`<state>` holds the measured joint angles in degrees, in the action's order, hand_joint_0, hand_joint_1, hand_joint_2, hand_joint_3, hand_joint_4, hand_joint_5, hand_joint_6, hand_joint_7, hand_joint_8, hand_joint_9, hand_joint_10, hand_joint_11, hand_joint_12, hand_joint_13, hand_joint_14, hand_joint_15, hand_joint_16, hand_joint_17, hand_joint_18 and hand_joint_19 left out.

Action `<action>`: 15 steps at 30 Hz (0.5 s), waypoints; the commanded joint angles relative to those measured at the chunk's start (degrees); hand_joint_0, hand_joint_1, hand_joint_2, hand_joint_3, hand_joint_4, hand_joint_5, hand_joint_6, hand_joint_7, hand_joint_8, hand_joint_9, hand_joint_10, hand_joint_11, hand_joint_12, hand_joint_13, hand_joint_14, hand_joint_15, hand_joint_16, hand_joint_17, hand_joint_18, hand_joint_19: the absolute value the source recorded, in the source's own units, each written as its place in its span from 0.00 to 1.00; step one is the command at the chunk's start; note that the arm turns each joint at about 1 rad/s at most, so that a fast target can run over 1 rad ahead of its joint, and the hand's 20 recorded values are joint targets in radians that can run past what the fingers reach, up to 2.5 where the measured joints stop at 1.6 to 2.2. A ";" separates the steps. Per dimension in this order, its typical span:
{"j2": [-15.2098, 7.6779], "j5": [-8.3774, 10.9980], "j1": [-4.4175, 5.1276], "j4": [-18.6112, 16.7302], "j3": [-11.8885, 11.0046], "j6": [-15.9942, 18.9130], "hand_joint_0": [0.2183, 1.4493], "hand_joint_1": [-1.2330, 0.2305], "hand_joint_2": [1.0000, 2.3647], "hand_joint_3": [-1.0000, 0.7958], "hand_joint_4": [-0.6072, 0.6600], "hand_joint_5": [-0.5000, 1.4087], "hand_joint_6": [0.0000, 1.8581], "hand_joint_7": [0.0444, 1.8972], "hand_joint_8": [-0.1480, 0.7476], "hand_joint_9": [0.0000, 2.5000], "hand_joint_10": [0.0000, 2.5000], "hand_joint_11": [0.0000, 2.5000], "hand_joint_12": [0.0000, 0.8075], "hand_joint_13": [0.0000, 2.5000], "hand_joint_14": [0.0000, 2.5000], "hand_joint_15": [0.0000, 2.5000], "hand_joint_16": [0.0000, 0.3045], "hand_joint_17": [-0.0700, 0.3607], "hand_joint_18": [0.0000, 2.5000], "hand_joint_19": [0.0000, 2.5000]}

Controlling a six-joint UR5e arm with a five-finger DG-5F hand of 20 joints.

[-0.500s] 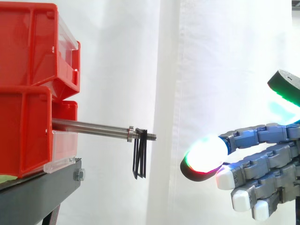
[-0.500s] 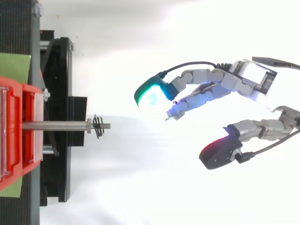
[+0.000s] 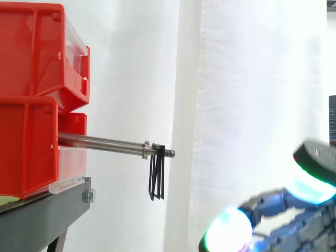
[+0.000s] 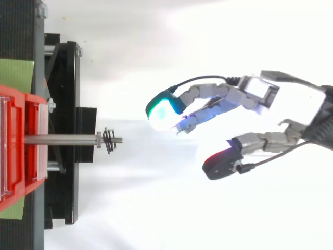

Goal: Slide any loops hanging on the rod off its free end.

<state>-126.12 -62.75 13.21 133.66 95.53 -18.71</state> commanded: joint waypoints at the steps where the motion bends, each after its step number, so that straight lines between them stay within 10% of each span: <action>1: -2.99 -0.53 -0.11 -4.02 -0.78 1.31 0.25 0.47 0.00 0.32 0.62 0.16 0.27 0.34 0.43 0.34 0.00 0.01 0.30 0.36 0.00 0.11 0.12 0.35 0.30 0.21; 15: -6.24 -0.62 -0.29 -7.36 -2.54 1.31 0.26 0.47 0.00 0.31 0.62 0.16 0.27 0.34 0.44 0.34 0.00 0.01 0.30 0.36 0.00 0.11 0.12 0.35 0.30 0.21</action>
<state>-131.21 -63.24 13.01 127.14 93.99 -17.51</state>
